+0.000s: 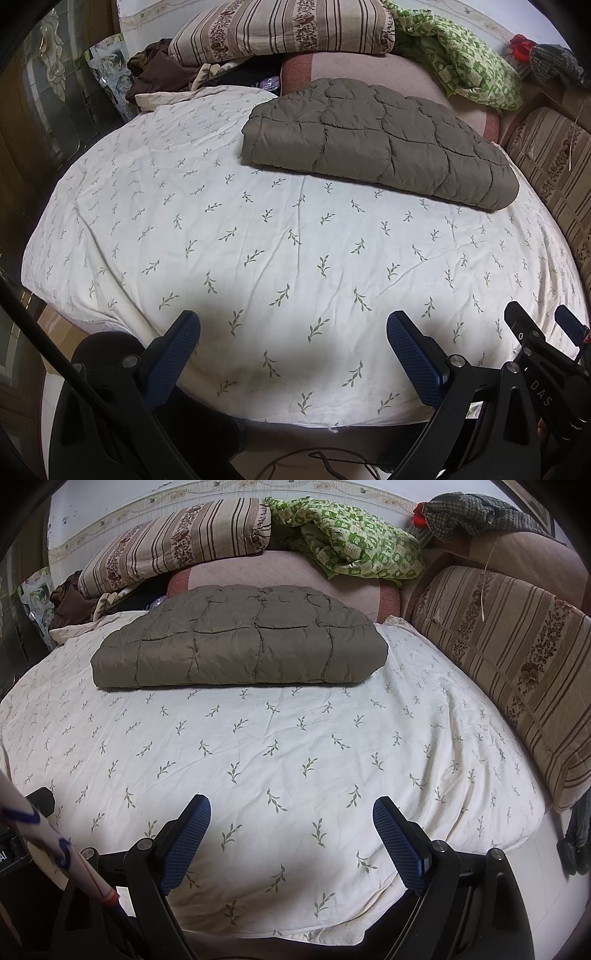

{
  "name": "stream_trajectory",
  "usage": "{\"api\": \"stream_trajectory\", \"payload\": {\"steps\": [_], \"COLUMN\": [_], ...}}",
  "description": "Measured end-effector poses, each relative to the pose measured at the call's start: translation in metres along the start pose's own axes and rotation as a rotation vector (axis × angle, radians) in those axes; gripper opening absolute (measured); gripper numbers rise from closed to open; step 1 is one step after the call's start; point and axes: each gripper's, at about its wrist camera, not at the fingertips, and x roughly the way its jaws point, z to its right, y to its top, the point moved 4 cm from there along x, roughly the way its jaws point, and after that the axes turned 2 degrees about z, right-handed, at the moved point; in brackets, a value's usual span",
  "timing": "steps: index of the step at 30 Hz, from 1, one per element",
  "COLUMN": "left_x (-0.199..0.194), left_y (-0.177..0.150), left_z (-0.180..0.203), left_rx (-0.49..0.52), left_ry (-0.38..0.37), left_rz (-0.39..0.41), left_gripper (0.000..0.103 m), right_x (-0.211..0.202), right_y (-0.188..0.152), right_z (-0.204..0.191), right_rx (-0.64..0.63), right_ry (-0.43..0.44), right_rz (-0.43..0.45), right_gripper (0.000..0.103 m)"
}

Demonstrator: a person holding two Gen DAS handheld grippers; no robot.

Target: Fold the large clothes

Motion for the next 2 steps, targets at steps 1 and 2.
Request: {"api": "stream_trajectory", "payload": {"steps": [1,2], "left_x": [0.0003,0.0011], "left_y": [0.0000,0.0001], "left_z": [-0.0006,-0.0008], "left_rx": [-0.002,-0.005], "left_ry": [0.001,0.002], "left_rz": [-0.004,-0.008], "left_gripper": [0.101,0.101], "right_x": [0.0007,0.0007], "right_y": [-0.0001,-0.0001], "right_z": [0.0006,0.0007], "right_rx": [-0.001,-0.001], "right_ry": [0.001,0.001], "right_rz": [0.000,0.000], "right_gripper": [0.093,0.093]}}
